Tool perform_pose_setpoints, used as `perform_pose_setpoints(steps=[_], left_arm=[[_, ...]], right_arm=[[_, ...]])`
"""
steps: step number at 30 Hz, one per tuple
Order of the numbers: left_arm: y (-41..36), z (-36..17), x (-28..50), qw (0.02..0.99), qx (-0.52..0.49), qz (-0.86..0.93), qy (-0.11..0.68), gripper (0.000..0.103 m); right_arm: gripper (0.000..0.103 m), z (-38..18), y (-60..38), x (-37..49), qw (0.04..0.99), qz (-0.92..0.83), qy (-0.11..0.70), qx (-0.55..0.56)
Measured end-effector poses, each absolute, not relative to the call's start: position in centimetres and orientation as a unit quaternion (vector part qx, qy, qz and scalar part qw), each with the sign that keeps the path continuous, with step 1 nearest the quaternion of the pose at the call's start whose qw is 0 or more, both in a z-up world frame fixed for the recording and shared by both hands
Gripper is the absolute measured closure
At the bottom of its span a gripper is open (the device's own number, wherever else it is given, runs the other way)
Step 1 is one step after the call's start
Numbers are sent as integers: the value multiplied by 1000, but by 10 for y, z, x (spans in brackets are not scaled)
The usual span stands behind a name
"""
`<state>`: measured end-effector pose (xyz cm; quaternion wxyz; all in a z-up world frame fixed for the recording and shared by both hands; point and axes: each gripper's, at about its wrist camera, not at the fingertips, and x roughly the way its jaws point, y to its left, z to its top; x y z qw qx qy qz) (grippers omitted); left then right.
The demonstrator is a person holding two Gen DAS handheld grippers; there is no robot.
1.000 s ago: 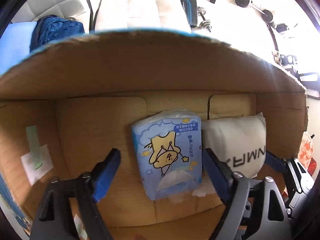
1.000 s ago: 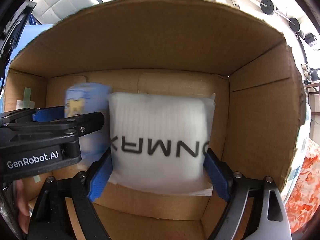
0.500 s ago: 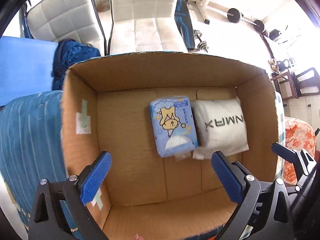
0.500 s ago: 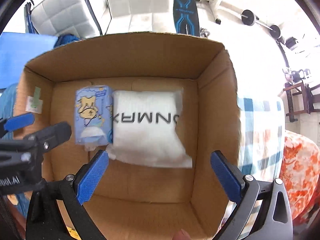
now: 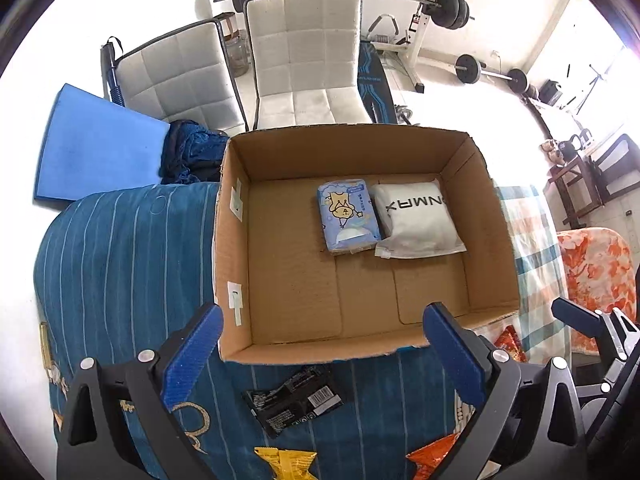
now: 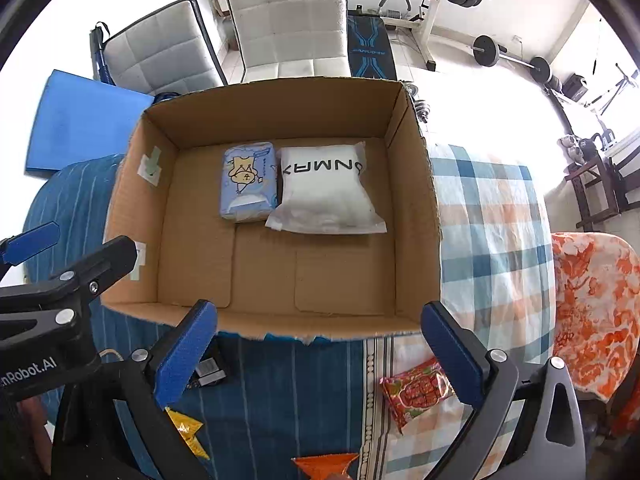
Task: Organize soft objects
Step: 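Grasp the yellow pack with the left tool while the right tool grasps the orange pack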
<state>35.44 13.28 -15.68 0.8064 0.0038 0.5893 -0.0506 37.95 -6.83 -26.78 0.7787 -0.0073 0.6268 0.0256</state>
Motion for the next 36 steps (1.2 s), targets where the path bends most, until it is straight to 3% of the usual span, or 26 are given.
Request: perform_pose_setpoints(steps=[11,16,20,27,33,34,36], left_arm=[[138,-110,296,836,-25,-37,547,0],[150,-111,267,831,-35,-22,555,0],[164,-138,233,812,-28,-1,584,0],[191,-238,168,736,-33,31,676,0],[203,-311,159,682,-68,31,727,0],[204,-319,158,679,-71,30,730,0],[201,-334,160,672,-75,22,736,0]], right_arm=[[0,-188,-88,312,813,54,579,7],[0,-186,-104,288,801,64,595,12],[0,-227,-114,250,760,60,647,-8],[0,-357,-113,178,648,52,760,2],[1,-416,-103,157,613,35,789,12],[2,-420,-102,156,612,33,790,12],[13,-428,-98,154,604,32,797,4]])
